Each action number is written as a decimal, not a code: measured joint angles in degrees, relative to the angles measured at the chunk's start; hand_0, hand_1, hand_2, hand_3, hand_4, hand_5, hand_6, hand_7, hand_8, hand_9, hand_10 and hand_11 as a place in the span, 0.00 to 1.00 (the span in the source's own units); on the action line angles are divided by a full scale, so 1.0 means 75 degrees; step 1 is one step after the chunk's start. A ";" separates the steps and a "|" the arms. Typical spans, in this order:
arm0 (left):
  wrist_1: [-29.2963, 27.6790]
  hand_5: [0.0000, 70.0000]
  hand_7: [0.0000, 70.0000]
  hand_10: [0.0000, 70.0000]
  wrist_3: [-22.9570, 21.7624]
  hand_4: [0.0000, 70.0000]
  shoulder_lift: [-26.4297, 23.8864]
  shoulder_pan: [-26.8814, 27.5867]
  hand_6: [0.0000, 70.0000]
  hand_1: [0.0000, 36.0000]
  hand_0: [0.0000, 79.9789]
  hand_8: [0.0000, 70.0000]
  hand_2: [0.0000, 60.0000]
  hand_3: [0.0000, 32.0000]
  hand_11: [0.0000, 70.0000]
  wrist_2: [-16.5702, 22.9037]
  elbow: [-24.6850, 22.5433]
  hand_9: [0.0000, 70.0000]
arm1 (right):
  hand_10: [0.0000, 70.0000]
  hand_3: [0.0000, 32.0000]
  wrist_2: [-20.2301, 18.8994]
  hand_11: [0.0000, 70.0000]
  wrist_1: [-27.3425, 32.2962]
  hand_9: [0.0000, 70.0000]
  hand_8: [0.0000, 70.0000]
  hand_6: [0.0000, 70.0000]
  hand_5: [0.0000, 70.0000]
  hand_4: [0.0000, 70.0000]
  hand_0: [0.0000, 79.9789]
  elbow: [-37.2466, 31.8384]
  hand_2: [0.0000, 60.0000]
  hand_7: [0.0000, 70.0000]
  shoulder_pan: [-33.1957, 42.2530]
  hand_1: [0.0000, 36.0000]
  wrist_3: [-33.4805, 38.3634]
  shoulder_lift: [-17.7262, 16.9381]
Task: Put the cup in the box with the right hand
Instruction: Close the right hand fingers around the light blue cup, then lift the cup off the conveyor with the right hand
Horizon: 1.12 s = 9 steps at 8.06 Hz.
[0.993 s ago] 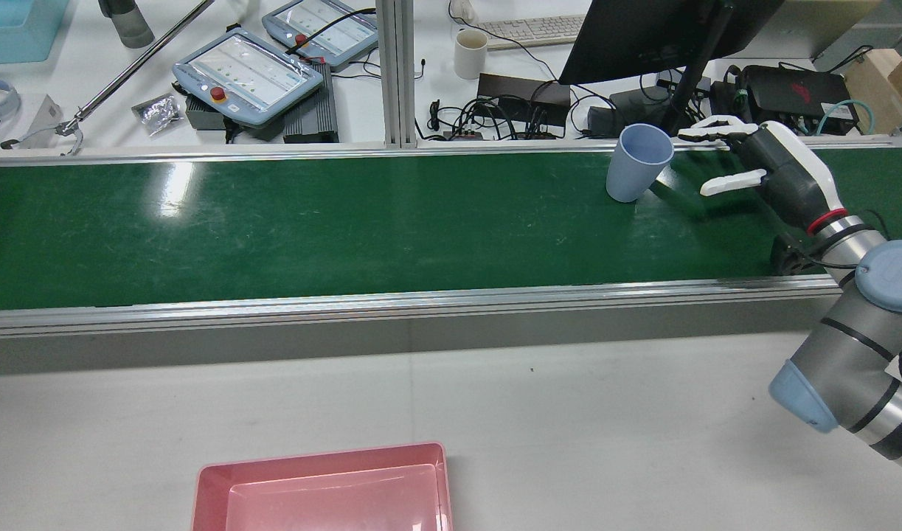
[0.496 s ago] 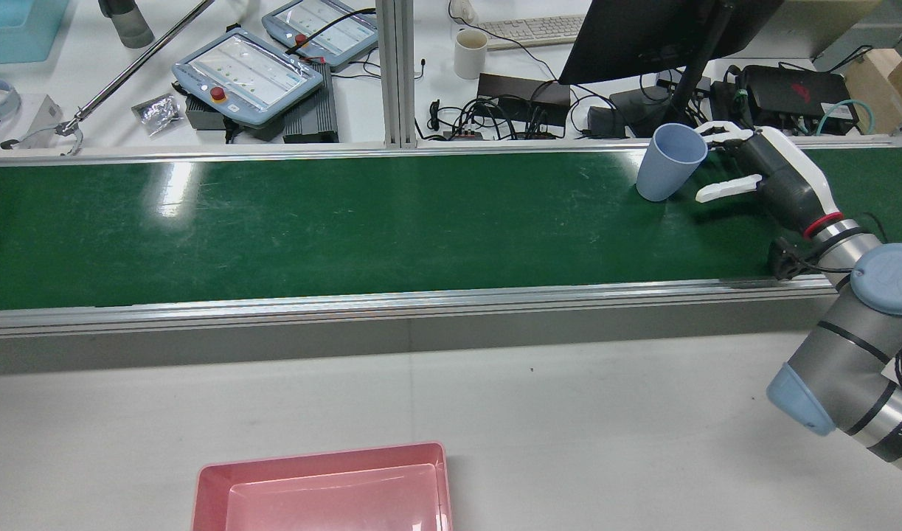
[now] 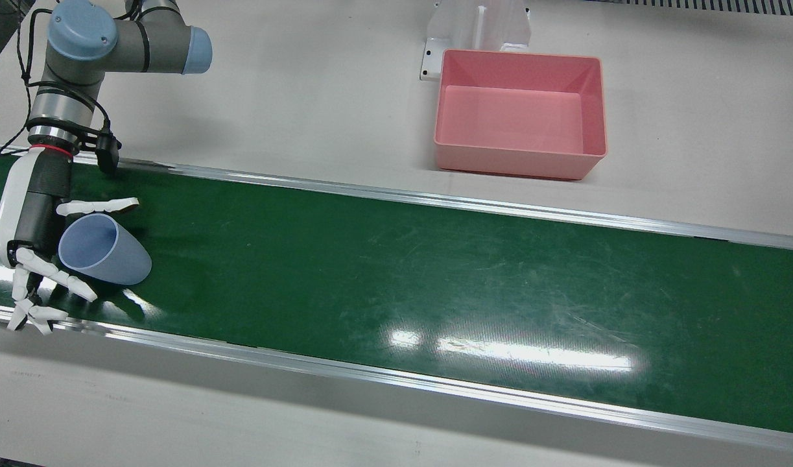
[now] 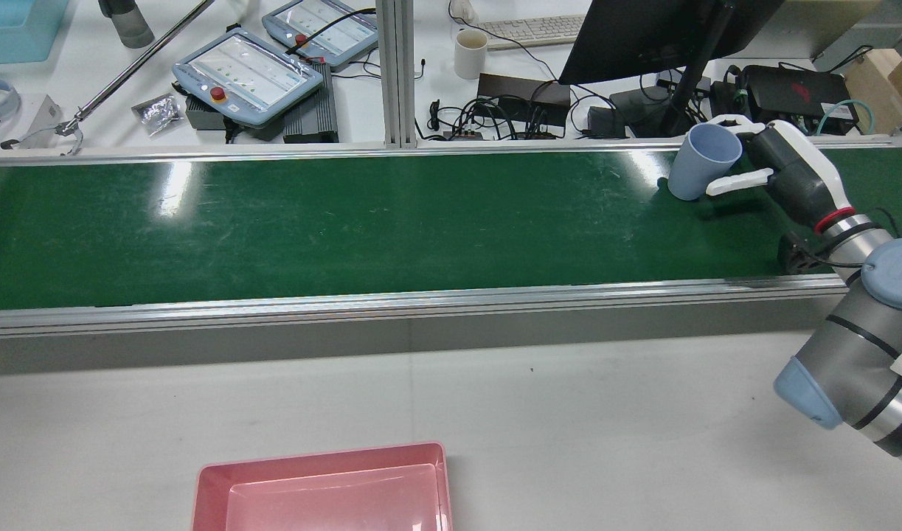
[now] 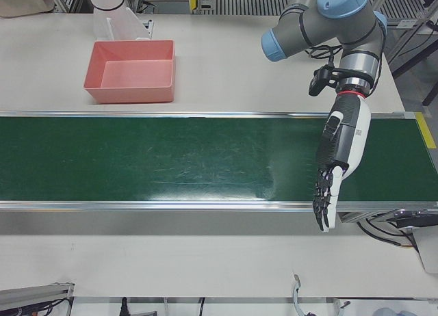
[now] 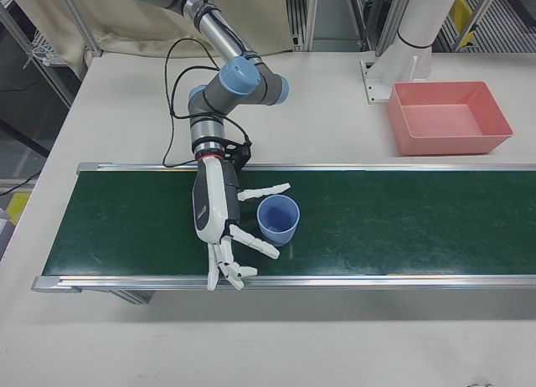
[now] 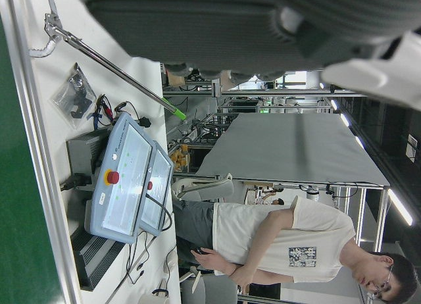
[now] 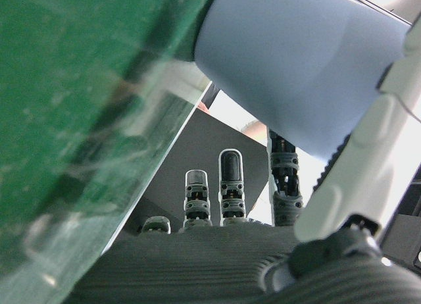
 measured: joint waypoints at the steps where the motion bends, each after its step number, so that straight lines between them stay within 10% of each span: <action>1: -0.0004 0.00 0.00 0.00 0.0000 0.00 0.0000 0.0001 0.00 0.00 0.00 0.00 0.00 0.00 0.00 0.0000 0.0000 0.00 | 0.01 0.00 0.0004 0.01 -0.0017 0.31 0.16 0.16 0.01 1.00 0.58 0.0004 0.05 0.73 0.0109 0.06 -0.0009 -0.0019; 2: -0.0007 0.00 0.00 0.00 0.0000 0.00 0.0000 -0.0001 0.00 0.00 0.00 0.00 0.00 0.00 0.00 0.0000 0.0000 0.00 | 0.04 0.00 0.0008 0.03 -0.0134 0.31 0.15 0.17 0.00 1.00 0.58 0.0007 0.25 0.80 0.0193 0.03 -0.0016 -0.0035; 7: -0.0008 0.00 0.00 0.00 0.0000 0.00 0.0000 0.0003 0.00 0.00 0.00 0.00 0.00 0.00 0.00 0.0000 0.0000 0.00 | 0.07 0.00 0.0038 0.09 -0.0522 0.33 0.16 0.18 0.00 1.00 0.60 0.0154 0.58 0.81 0.0594 0.32 -0.0281 -0.0059; 9: -0.0008 0.00 0.00 0.00 0.0000 0.00 0.0000 0.0001 0.00 0.00 0.00 0.00 0.00 0.00 0.00 0.0000 0.0000 0.00 | 0.08 0.00 0.0037 0.10 -0.0524 0.33 0.15 0.17 0.00 1.00 0.60 0.0548 0.53 0.77 0.0751 0.29 -0.0413 -0.0158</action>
